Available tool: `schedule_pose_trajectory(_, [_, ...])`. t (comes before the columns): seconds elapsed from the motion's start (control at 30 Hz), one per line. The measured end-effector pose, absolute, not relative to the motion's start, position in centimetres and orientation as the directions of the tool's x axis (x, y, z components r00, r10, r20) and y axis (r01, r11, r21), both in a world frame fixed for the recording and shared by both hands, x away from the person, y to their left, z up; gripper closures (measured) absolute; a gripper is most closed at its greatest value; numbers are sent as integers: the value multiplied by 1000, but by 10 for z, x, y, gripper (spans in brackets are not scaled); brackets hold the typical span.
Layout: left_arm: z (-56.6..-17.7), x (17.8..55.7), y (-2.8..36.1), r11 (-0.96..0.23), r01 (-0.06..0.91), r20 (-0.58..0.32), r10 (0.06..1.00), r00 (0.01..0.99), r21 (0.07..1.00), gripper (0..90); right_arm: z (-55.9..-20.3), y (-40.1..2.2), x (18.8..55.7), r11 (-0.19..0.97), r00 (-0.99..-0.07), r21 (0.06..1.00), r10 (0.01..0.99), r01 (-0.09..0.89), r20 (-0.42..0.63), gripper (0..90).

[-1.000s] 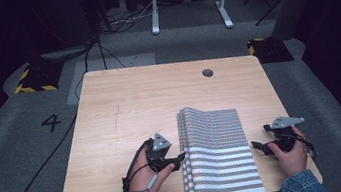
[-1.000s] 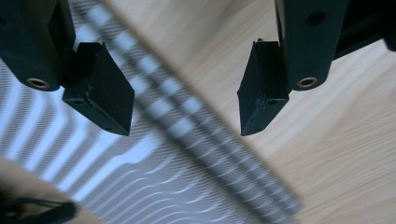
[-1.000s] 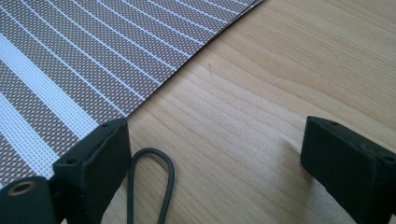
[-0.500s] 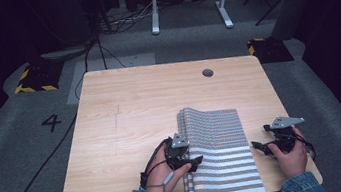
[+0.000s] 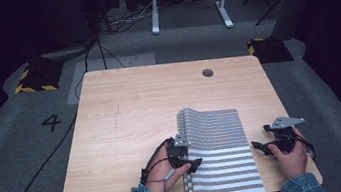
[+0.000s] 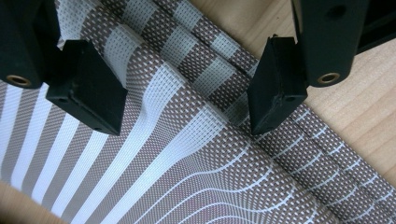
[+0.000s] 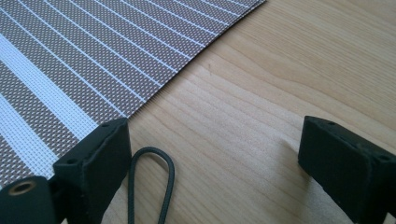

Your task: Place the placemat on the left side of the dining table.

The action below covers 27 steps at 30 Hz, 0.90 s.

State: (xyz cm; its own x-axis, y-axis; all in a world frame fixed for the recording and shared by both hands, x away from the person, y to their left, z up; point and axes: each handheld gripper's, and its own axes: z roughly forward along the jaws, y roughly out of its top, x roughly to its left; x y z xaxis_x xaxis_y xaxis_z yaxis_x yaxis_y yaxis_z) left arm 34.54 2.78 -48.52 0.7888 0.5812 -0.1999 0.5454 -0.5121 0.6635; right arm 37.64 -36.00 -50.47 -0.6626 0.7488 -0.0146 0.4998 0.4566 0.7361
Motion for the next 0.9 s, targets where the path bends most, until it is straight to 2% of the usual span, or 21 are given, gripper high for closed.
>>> schedule_pose_trajectory(0.1, [-479, 341, 25, -547, 461, -114, 551, 827, 699, 332, -505, -360, 376, 456, -662, 736, 749, 500, -14, 98])
schedule_pose_trajectory(0.17, [-477, 340, 23, -532, 433, -112, 531, 840, 728, 353, -505, -360, 376, 456, -662, 736, 750, 501, -14, 98])
schedule_pose_trajectory(0.33, [-491, 345, 24, -537, 461, -138, 534, 834, 707, 352, -505, -360, 376, 456, -662, 736, 749, 501, -14, 98])
schedule_pose_trajectory(0.43, [-500, 346, 22, -526, 443, -139, 519, 843, 726, 365, -505, -360, 376, 456, -662, 736, 749, 501, -14, 98])
schedule_pose_trajectory(0.53, [-497, 344, 16, -570, 427, -79, 533, 842, 703, 384, -505, -360, 376, 456, -662, 736, 749, 500, -14, 98])
schedule_pose_trajectory(0.63, [-497, 343, 14, -564, 416, -71, 532, 844, 713, 491, -505, -360, 376, 456, -662, 736, 749, 500, -14, 98])
schedule_pose_trajectory(0.67, [-496, 342, 13, -557, 424, -83, 534, 841, 714, 491, -505, -360, 376, 456, -662, 736, 749, 500, -14, 98])
schedule_pose_trajectory(0.7, [-495, 342, 13, -559, 421, -85, 529, 845, 714, 640, -505, -360, 376, 456, -662, 736, 749, 500, -14, 98])
schedule_pose_trajectory(0.77, [-493, 341, 12, -573, 407, -75, 514, 855, 712, 790, -505, -360, 376, 456, -662, 736, 749, 501, -14, 98])
schedule_pose_trajectory(0.8, [-492, 340, 11, -572, 400, -72, 510, 857, 716, 826, -505, -360, 376, 456, -662, 736, 750, 500, -15, 98])
schedule_pose_trajectory(0.9, [-487, 338, 10, -568, 387, -65, 504, 861, 726, 857, -505, -359, 375, 448, -654, 737, 757, 506, -11, 101])
